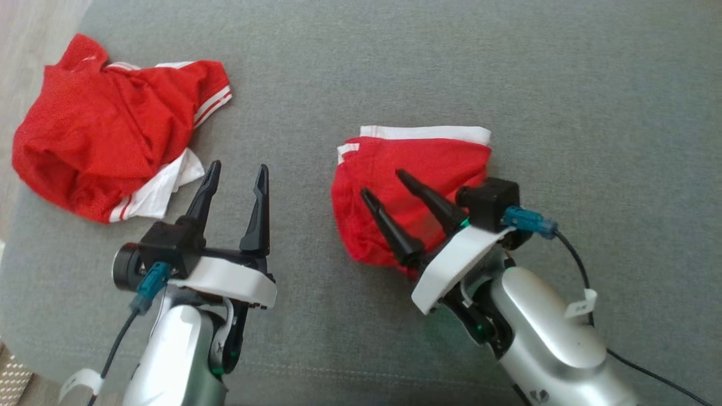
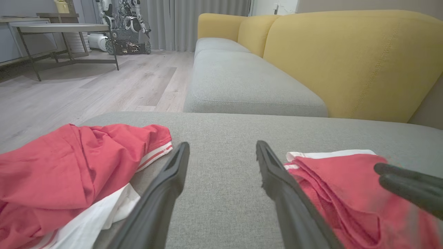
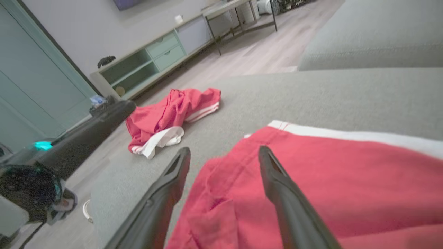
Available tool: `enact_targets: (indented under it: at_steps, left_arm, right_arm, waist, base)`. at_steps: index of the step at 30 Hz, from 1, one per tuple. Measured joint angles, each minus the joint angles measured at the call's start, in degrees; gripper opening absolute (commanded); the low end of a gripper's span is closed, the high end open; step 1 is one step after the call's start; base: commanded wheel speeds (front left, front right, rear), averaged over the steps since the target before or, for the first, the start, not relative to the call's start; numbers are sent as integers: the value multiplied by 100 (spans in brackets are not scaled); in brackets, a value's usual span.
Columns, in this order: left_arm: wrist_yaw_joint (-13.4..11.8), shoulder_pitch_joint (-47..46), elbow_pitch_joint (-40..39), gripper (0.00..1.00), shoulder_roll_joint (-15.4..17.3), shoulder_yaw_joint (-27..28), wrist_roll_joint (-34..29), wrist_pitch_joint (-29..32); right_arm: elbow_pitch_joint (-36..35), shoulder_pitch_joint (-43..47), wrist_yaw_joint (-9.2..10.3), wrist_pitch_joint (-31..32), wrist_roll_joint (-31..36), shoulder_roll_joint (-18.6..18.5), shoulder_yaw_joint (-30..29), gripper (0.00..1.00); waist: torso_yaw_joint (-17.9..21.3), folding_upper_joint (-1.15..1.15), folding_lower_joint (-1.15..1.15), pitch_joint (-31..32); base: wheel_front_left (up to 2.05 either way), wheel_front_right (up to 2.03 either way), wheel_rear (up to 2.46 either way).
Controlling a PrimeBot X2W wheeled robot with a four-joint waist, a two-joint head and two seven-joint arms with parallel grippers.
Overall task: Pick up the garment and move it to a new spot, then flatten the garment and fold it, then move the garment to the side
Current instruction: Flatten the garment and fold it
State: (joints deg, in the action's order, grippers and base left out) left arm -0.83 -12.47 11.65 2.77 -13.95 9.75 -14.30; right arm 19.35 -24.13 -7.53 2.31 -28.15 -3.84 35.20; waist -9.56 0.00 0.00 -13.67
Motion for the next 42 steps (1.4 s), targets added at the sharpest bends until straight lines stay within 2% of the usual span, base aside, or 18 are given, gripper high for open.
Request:
enact_targets:
  at_steps: [5, 13, 20, 25, 40, 41, 42]
  left_arm:
    - [-1, 9, -15, 100, 1, 25, -1, 0]
    - [-18, 42, -36, 100, 37, 162, -10, 0]
    - [-25, 66, -56, 100, 76, 186, -11, 0]
    - [-26, 153, -100, 100, 104, 193, -14, 0]
    - [-69, 196, -116, 100, 175, 177, -20, 0]
    - [-69, 196, -118, 100, 176, 175, -20, 0]
    - [-69, 196, -120, 100, 177, 172, -20, 0]
  right_arm:
    - [-323, 2, 0, -321, 210, 1, -375, 100]
    - [-851, 339, 0, -486, 1105, 3, -2142, 100]
    - [-1244, 1083, 0, -423, 1579, 27, -3120, 100]
    - [-1488, 1289, 0, -322, 1684, 53, -3296, 100]
    - [-1550, 1327, 0, -253, 1788, 91, -3414, 100]
    - [-1549, 1327, 0, -253, 1811, 91, -3415, 86]
    - [-1544, 1327, 0, -253, 1816, 91, -3400, 20]
  waist:
    - [118, 0, 0, 37]
    - [268, 0, 0, 108]
    - [357, 0, 0, 172]
    - [426, 0, 0, 205]
    - [437, 0, 0, 204]
    - [437, 0, 0, 204]
    - [434, 0, 0, 203]
  base:
    - [0, 0, 0]
    - [0, 0, 0]
    - [0, 0, 0]
    - [0, 0, 0]
    - [0, 0, 0]
    - [0, 0, 0]
    - [0, 0, 0]
